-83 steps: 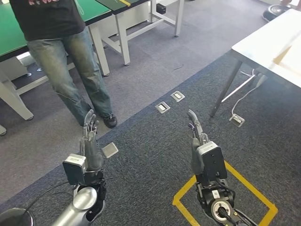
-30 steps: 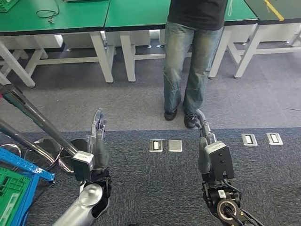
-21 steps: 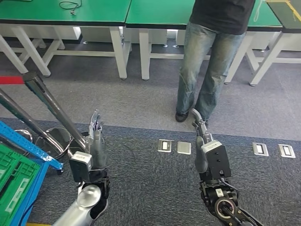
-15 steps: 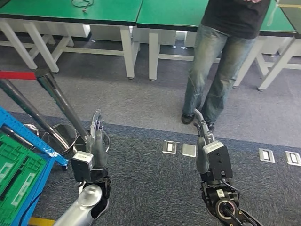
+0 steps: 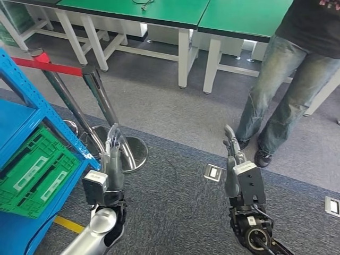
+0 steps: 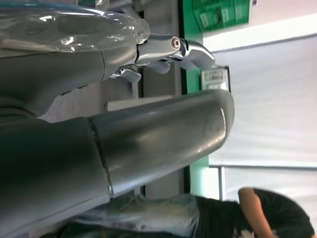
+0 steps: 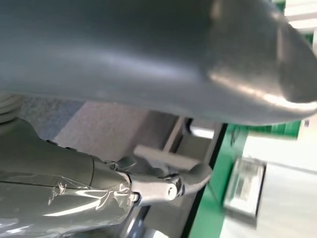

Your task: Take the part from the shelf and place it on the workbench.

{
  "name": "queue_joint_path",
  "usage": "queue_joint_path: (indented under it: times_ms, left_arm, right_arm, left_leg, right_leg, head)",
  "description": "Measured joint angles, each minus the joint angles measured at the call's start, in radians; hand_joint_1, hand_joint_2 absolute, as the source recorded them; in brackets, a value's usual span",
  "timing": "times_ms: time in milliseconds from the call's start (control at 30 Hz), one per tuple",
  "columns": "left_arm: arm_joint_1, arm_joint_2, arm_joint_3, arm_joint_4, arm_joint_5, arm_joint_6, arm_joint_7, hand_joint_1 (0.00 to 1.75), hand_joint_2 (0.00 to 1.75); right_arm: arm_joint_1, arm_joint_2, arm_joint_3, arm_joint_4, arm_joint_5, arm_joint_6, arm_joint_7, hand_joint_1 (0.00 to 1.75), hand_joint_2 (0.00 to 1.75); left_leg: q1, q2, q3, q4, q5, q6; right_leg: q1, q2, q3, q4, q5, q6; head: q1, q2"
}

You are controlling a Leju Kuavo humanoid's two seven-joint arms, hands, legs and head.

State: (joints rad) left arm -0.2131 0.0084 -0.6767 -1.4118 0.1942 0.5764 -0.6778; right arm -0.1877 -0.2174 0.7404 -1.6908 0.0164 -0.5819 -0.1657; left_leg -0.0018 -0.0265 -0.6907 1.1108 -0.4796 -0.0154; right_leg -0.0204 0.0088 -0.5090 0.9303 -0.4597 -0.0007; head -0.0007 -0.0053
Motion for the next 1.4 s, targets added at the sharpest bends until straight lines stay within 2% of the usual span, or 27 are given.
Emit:
queue_joint_path:
  times_ms: [67, 100, 133, 167, 233, 267, 300, 367, 433, 500, 567, 600, 633, 667, 733, 800, 867, 900, 967, 1000, 1033, 1100, 1133, 1167, 1233, 1300, 1400]
  left_arm:
    - [0.002, 0.001, 0.000, 0.000, 0.000, 0.000, 0.000, 0.00, 0.00]
    - [0.003, 0.001, 0.000, 0.000, 0.000, 0.001, 0.000, 0.00, 0.00]
    - [0.004, 0.001, 0.000, 0.000, 0.001, 0.002, 0.000, 0.00, 0.00]
    - [0.004, 0.002, 0.000, 0.000, 0.001, 0.004, 0.000, 0.00, 0.00]
    - [0.003, 0.001, 0.000, 0.000, 0.002, 0.009, 0.000, 0.00, 0.00]
    - [0.002, 0.001, 0.000, 0.000, 0.002, 0.012, -0.001, 0.00, 0.00]
    - [0.002, 0.001, 0.000, 0.000, 0.003, 0.014, -0.001, 0.00, 0.00]
    - [0.004, 0.002, 0.000, 0.000, 0.005, 0.017, -0.002, 0.00, 0.00]
    - [0.005, 0.003, 0.000, 0.000, 0.006, 0.019, -0.003, 0.00, 0.00]
    - [0.005, 0.003, 0.000, -0.001, 0.006, 0.022, -0.003, 0.00, 0.00]
    - [0.006, 0.003, 0.000, -0.001, 0.007, 0.028, -0.002, 0.00, 0.00]
    - [0.006, 0.004, 0.000, -0.001, 0.008, 0.030, -0.001, 0.00, 0.00]
    - [0.007, 0.005, 0.001, -0.001, 0.009, 0.031, 0.000, 0.00, 0.00]
    - [0.007, 0.006, 0.001, -0.001, 0.009, 0.031, 0.003, 0.00, 0.00]
    - [0.008, 0.009, 0.001, -0.003, 0.010, 0.031, 0.007, 0.00, 0.00]
    - [0.008, 0.011, 0.002, -0.007, 0.010, 0.030, 0.011, 0.00, 0.00]
    - [0.010, 0.016, 0.004, -0.011, 0.010, 0.030, 0.012, 0.00, 0.00]
    - [0.011, 0.018, 0.005, -0.012, 0.010, 0.029, 0.013, 0.00, 0.00]
    - [0.009, 0.022, 0.007, -0.015, 0.010, 0.029, 0.014, 0.00, 0.00]
    - [0.007, 0.023, 0.007, -0.016, 0.009, 0.028, 0.014, 0.00, 0.00]
    - [0.006, 0.023, 0.008, -0.017, 0.009, 0.028, 0.014, 0.00, 0.00]
    - [0.007, 0.025, 0.008, -0.017, 0.010, 0.027, 0.014, 0.00, 0.00]
    - [0.008, 0.026, 0.008, -0.017, 0.011, 0.027, 0.015, 0.00, 0.00]
    - [0.008, 0.028, 0.008, -0.017, 0.012, 0.027, 0.015, 0.00, 0.00]
    - [0.007, 0.031, 0.008, -0.019, 0.014, 0.027, 0.015, 0.00, 0.00]
    - [0.005, 0.033, 0.008, -0.020, 0.015, 0.027, 0.015, 0.00, 0.00]
    - [0.006, 0.036, 0.008, -0.022, 0.016, 0.027, 0.016, 0.00, 0.00]
  right_arm:
    - [0.001, 0.000, 0.001, 0.000, 0.000, 0.000, 0.000, 0.00, 0.00]
    - [0.002, 0.000, 0.001, 0.000, 0.000, 0.001, 0.001, 0.00, 0.00]
    - [0.002, 0.000, 0.001, 0.000, 0.000, 0.002, 0.000, 0.00, 0.00]
    - [0.001, 0.000, 0.001, 0.000, 0.000, 0.003, 0.000, 0.00, 0.00]
    - [0.000, 0.000, 0.001, 0.000, -0.001, 0.008, -0.003, 0.00, 0.00]
    - [0.000, 0.000, 0.001, 0.000, -0.001, 0.012, -0.005, 0.00, 0.00]
    - [-0.001, 0.000, 0.001, 0.000, -0.002, 0.014, -0.007, 0.00, 0.00]
    - [-0.003, 0.000, 0.001, 0.000, -0.003, 0.018, -0.008, 0.00, 0.00]
    - [-0.005, 0.001, 0.002, 0.000, -0.004, 0.021, -0.008, 0.00, 0.00]
    - [-0.005, 0.001, 0.003, 0.002, -0.009, 0.030, -0.007, 0.00, 0.00]
    - [-0.004, 0.004, 0.007, 0.008, -0.014, 0.046, -0.006, 0.00, 0.00]
    - [-0.005, 0.008, 0.011, 0.012, -0.014, 0.055, -0.007, 0.00, 0.00]
    - [-0.006, 0.013, 0.015, 0.017, -0.015, 0.062, -0.007, 0.00, 0.00]
    - [-0.008, 0.018, 0.019, 0.021, -0.016, 0.066, -0.008, 0.00, 0.00]
    - [-0.014, 0.029, 0.027, 0.030, -0.018, 0.070, -0.012, 0.00, 0.00]
    - [-0.018, 0.037, 0.032, 0.040, -0.020, 0.069, -0.017, 0.00, 0.00]
    - [-0.022, 0.047, 0.037, 0.048, -0.021, 0.068, -0.020, 0.00, 0.00]
    - [-0.025, 0.052, 0.040, 0.052, -0.022, 0.068, -0.021, 0.00, 0.00]
    - [-0.028, 0.060, 0.044, 0.058, -0.026, 0.068, -0.024, 0.00, 0.00]
    - [-0.029, 0.063, 0.045, 0.061, -0.029, 0.068, -0.025, 0.00, 0.00]
    - [-0.028, 0.064, 0.047, 0.064, -0.031, 0.067, -0.027, 0.00, 0.00]
    - [-0.027, 0.065, 0.050, 0.071, -0.032, 0.063, -0.029, 0.00, 0.00]
    - [-0.027, 0.066, 0.052, 0.074, -0.031, 0.061, -0.030, 0.00, 0.00]
    - [-0.028, 0.068, 0.053, 0.077, -0.031, 0.058, -0.032, 0.00, 0.00]
    - [-0.028, 0.070, 0.055, 0.080, -0.030, 0.054, -0.035, 0.00, 0.00]
    - [-0.029, 0.072, 0.057, 0.082, -0.030, 0.050, -0.037, 0.00, 0.00]
    - [-0.030, 0.076, 0.059, 0.086, -0.030, 0.047, -0.038, 0.00, 0.00]
  left_leg:
    - [0.005, 0.015, -0.064, 0.121, -0.041, -0.006]
    - [0.007, 0.018, -0.071, 0.133, -0.036, -0.007]
    - [0.008, 0.022, -0.056, 0.104, -0.014, -0.008]
    - [0.009, 0.034, -0.020, 0.038, 0.019, -0.008]
    - [0.005, 0.080, 0.058, -0.105, 0.068, -0.002]
    - [0.002, 0.095, 0.082, -0.148, 0.078, 0.003]
    - [-0.002, 0.099, 0.091, -0.165, 0.078, 0.008]
    - [-0.003, 0.072, 0.092, -0.167, 0.079, 0.019]
    - [0.001, 0.049, 0.096, -0.172, 0.081, 0.030]
    - [0.004, 0.026, 0.099, -0.174, 0.081, 0.038]
    - [0.002, -0.001, 0.100, -0.173, 0.081, 0.041]
    - [0.001, -0.017, 0.102, -0.173, 0.081, 0.041]
    - [0.000, -0.033, 0.104, -0.172, 0.080, 0.041]
    - [0.000, -0.049, 0.107, -0.172, 0.080, 0.041]
    - [0.000, -0.078, 0.109, -0.169, 0.078, 0.037]
    - [0.002, -0.103, 0.101, -0.166, 0.081, 0.028]
    - [0.004, -0.125, 0.092, -0.168, 0.088, 0.014]
    - [0.002, -0.113, 0.088, -0.164, 0.086, 0.007]
    - [-0.003, -0.054, 0.058, -0.103, 0.049, -0.003]
    - [-0.002, -0.019, 0.027, -0.041, 0.017, -0.007]
    - [0.000, 0.000, -0.011, 0.032, -0.015, -0.011]
    - [0.007, 0.014, -0.064, 0.131, -0.043, -0.017]
    - [0.009, 0.018, -0.061, 0.126, -0.031, -0.019]
    - [0.011, 0.025, -0.037, 0.080, -0.003, -0.020]
    - [0.009, 0.064, 0.045, -0.071, 0.057, -0.017]
    - [0.004, 0.091, 0.094, -0.161, 0.081, -0.006]
    - [0.002, 0.064, 0.099, -0.173, 0.082, 0.013]
  right_leg:
    - [0.003, -0.032, -0.001, 0.000, -0.002, -0.001]
    - [0.003, -0.047, -0.001, 0.000, -0.003, -0.001]
    - [0.003, -0.061, 0.000, 0.000, -0.005, 0.000]
    - [0.003, -0.074, 0.002, 0.000, -0.007, 0.001]
    - [0.007, -0.095, 0.008, 0.001, -0.013, 0.009]
    - [0.010, -0.104, 0.011, 0.001, -0.016, 0.013]
    - [0.013, -0.113, 0.014, 0.001, -0.020, 0.019]
    - [0.011, -0.127, 0.021, 0.001, -0.028, 0.030]
    - [0.004, -0.092, 0.009, 0.034, -0.057, 0.039]
    - [0.002, -0.036, -0.046, 0.154, -0.119, 0.042]
    - [0.003, -0.017, -0.117, 0.293, -0.165, 0.042]
    - [0.003, -0.014, -0.135, 0.319, -0.161, 0.041]
    - [0.003, -0.010, -0.133, 0.303, -0.135, 0.038]
    - [0.003, -0.002, -0.114, 0.249, -0.095, 0.034]
    - [0.000, 0.044, -0.060, 0.111, -0.023, 0.025]
    - [-0.001, 0.075, -0.022, 0.035, -0.007, 0.019]
    - [0.000, 0.060, -0.009, 0.020, -0.010, 0.013]
    - [-0.002, 0.047, -0.006, 0.016, -0.007, 0.008]
    - [-0.005, 0.019, -0.002, 0.006, -0.001, -0.001]
    - [-0.003, 0.004, -0.001, 0.004, -0.001, -0.005]
    - [-0.001, -0.012, -0.002, 0.004, -0.001, -0.007]
    - [0.000, -0.043, -0.003, 0.004, -0.003, -0.008]
    - [0.000, -0.057, -0.003, 0.004, -0.004, -0.008]
    - [0.000, -0.071, -0.001, 0.004, -0.005, -0.007]
    - [0.003, -0.093, 0.003, 0.005, -0.010, 0.000]
    - [0.010, -0.109, 0.007, 0.005, -0.016, 0.009]
    - [0.010, -0.128, 0.014, 0.007, -0.027, 0.025]
  head:
    - [-0.007, 0.000]
    - [-0.010, 0.000]
    - [-0.015, 0.000]
    - [-0.019, 0.000]
    - [-0.026, 0.000]
    - [-0.026, 0.000]
    - [-0.025, 0.000]
    - [-0.018, 0.000]
    - [-0.013, 0.000]
    - [0.000, 0.000]
    - [0.014, 0.000]
    - [0.018, 0.000]
    - [0.021, 0.000]
    - [0.023, 0.000]
    - [0.029, 0.000]
    - [0.030, 0.000]
    - [0.028, 0.000]
    - [0.025, 0.000]
    - [0.011, 0.000]
    - [0.003, 0.000]
    - [-0.004, 0.000]
    - [-0.011, 0.000]
    - [-0.015, 0.000]
    - [-0.019, 0.000]
    - [-0.028, 0.000]
    - [-0.031, 0.000]
    - [-0.021, 0.000]
